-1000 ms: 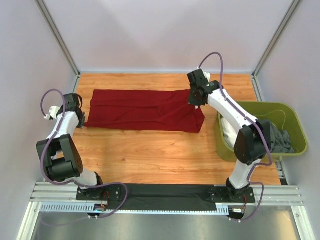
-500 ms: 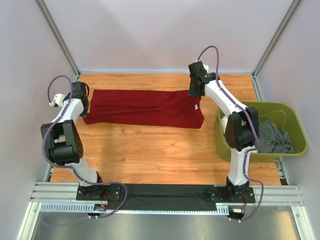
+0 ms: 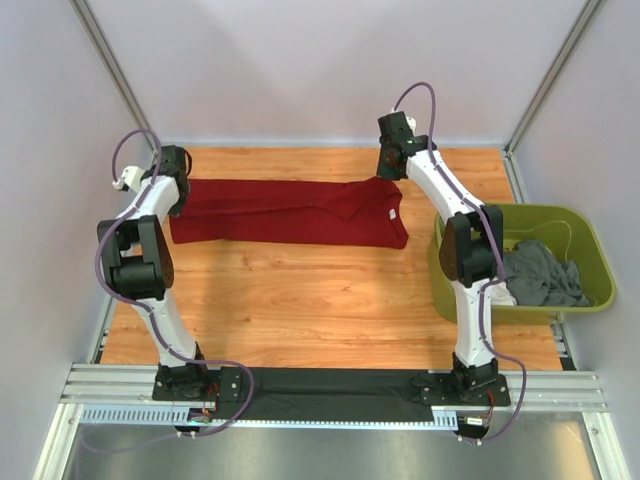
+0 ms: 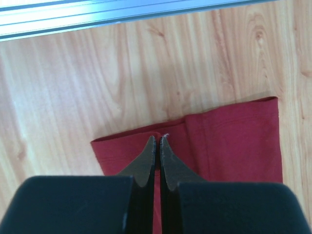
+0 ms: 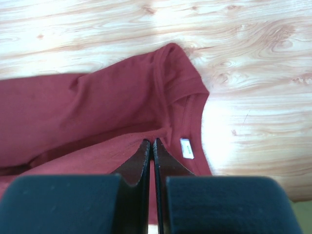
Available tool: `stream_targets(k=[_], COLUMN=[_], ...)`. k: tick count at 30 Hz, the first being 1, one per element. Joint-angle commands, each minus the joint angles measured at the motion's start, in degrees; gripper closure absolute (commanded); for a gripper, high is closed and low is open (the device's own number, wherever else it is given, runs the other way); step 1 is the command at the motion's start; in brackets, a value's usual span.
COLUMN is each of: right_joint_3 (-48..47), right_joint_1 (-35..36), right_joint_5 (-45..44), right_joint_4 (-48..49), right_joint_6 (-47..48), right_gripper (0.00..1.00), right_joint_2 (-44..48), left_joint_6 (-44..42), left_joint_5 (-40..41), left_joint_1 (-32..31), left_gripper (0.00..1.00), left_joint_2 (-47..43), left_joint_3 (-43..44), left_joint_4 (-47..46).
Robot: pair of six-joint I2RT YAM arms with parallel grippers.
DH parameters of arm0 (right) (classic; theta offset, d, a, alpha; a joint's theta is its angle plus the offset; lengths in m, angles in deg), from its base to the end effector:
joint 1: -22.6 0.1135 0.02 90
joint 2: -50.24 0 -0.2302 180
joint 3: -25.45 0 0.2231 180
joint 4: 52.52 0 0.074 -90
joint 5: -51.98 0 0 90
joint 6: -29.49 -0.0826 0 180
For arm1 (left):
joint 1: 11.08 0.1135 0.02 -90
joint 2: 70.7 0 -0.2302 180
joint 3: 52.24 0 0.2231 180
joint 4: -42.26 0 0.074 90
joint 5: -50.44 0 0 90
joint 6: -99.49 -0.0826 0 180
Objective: Fold and stack the t-shirts
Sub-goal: Fold the tshirt
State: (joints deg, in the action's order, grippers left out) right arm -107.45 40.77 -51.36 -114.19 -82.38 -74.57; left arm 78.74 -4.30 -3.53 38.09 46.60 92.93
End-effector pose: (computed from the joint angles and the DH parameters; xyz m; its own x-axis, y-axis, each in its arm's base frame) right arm 0.4468 0.1266 0.2097 -0.7741 0.1274 -0.6201 0.1240 0.9911 0.0489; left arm 0.3737 0.0976 0.1696 0.0568 -0.7627 -0.6442 -0.9453 0.1665 -0.2806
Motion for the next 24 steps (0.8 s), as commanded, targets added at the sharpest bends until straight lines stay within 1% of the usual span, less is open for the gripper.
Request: stream_targets(k=[1,9,13,20,24], right_joint_3=[-3.6,-5.9,-6.2,-7.9,-8.3], right_joint_1=[-1.6,-3.0,-2.8,-2.7,-2.8], right_joint_5=[-0.5,-0.2,1.8,2.3,4.9], right_joint_4=[0.6,0.2,0.8,1.2,2.6], right_joint_6=[1.3,0.2,0.0,0.5,0.9], right_gripper=[1.00,1.00,1.00,1.00,0.99], right_joint_2=[-2.1,-4.7,-6.4,-9.0,-9.8], left_joint_6=[-1.7,-1.9,-3.4,-4.7,-6.9], left_joint_5=[3.9,4.4,4.6,4.6,3.0], left_joint_1=[-1.2,-1.6,-1.6,-1.6,-1.6], left_gripper=[1.00,1.00,1.00,1.00,1.00], left_joint_2=[3.3,9.7,11.3,13.5,14.3], left_joint_3=[4.6,12.9,14.1,15.6,16.3], left_joint_4=[0.4,3.3,2.5,1.4,-0.3])
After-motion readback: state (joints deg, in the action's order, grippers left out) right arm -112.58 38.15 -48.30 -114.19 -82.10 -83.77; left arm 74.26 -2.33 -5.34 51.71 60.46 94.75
